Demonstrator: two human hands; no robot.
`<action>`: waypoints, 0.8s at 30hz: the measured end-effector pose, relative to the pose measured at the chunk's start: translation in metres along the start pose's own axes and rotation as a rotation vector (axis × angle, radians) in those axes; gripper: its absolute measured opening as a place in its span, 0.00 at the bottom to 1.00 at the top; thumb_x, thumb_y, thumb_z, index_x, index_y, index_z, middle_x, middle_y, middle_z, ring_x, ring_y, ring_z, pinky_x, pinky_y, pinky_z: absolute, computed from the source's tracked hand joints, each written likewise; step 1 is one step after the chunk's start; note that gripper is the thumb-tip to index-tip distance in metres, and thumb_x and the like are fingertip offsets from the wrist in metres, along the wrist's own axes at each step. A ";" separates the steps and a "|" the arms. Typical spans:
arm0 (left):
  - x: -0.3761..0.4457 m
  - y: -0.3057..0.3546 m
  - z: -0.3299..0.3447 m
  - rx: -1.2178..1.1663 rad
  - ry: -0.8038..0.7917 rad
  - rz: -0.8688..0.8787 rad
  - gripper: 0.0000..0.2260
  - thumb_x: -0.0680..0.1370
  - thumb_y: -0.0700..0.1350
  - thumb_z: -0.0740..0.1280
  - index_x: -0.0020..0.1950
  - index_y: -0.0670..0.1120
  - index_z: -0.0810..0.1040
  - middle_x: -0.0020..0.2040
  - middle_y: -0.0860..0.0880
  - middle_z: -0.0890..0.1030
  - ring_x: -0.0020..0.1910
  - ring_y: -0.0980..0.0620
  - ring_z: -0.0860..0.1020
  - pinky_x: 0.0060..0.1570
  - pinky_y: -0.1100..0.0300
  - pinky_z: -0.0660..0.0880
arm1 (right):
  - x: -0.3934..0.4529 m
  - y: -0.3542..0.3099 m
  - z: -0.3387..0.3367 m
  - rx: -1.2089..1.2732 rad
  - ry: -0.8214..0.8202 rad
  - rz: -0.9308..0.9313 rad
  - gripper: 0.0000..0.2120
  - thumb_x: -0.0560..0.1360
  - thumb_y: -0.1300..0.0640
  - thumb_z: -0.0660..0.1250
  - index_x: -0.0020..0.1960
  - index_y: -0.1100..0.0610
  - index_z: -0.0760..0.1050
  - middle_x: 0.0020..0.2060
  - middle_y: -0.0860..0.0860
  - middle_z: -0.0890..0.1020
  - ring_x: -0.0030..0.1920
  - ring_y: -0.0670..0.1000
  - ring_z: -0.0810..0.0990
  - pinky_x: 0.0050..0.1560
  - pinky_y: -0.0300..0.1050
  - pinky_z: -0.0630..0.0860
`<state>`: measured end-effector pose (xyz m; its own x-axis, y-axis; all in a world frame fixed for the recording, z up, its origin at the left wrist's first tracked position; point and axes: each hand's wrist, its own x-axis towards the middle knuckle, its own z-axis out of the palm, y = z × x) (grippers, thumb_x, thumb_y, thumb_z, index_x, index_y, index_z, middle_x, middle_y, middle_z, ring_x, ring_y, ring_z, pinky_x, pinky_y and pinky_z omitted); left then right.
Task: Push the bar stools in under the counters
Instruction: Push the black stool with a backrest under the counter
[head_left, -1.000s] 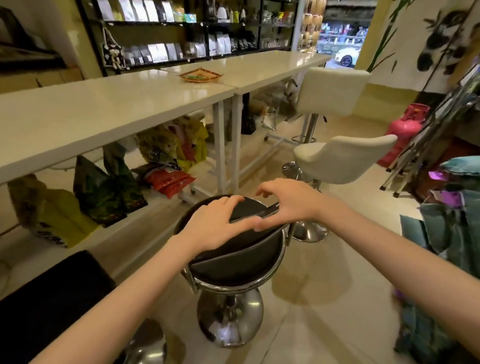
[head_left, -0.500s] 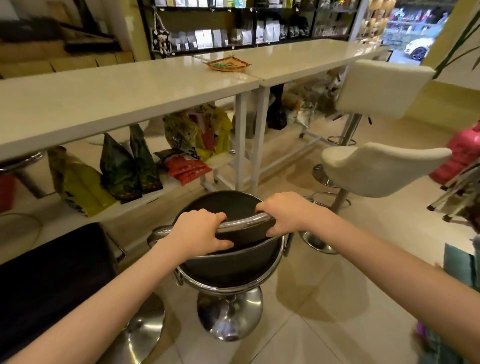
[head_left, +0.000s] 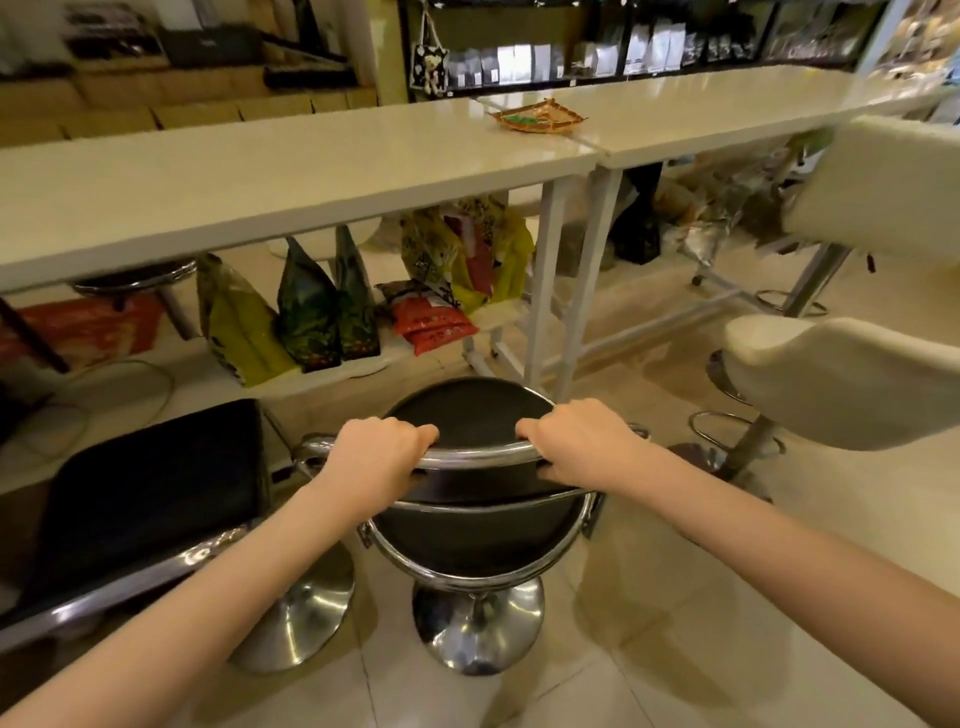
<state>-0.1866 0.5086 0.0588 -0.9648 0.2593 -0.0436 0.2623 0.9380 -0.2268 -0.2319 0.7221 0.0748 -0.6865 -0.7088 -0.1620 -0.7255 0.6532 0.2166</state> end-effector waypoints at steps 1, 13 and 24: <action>-0.001 0.001 0.000 -0.013 -0.007 -0.020 0.13 0.76 0.52 0.65 0.58 0.51 0.71 0.48 0.51 0.81 0.45 0.50 0.80 0.37 0.59 0.73 | 0.000 0.000 0.001 -0.005 0.005 -0.015 0.14 0.75 0.53 0.65 0.58 0.57 0.69 0.48 0.56 0.82 0.48 0.58 0.80 0.40 0.47 0.70; -0.005 0.002 -0.001 -0.091 0.029 -0.195 0.07 0.74 0.51 0.67 0.50 0.51 0.77 0.44 0.52 0.82 0.44 0.51 0.80 0.45 0.56 0.76 | 0.008 0.002 0.007 0.060 0.140 -0.068 0.04 0.76 0.57 0.64 0.49 0.55 0.71 0.35 0.51 0.73 0.35 0.53 0.73 0.35 0.45 0.68; 0.039 -0.015 -0.001 -0.021 -0.026 -0.292 0.12 0.74 0.53 0.68 0.55 0.51 0.75 0.50 0.51 0.82 0.51 0.49 0.79 0.44 0.56 0.72 | 0.054 0.032 0.000 0.050 0.158 -0.008 0.07 0.76 0.54 0.66 0.52 0.54 0.71 0.39 0.51 0.79 0.43 0.54 0.80 0.37 0.45 0.67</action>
<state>-0.2285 0.5051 0.0611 -0.9996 -0.0277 -0.0041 -0.0262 0.9766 -0.2135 -0.2925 0.7051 0.0730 -0.6677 -0.7444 -0.0089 -0.7349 0.6573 0.1670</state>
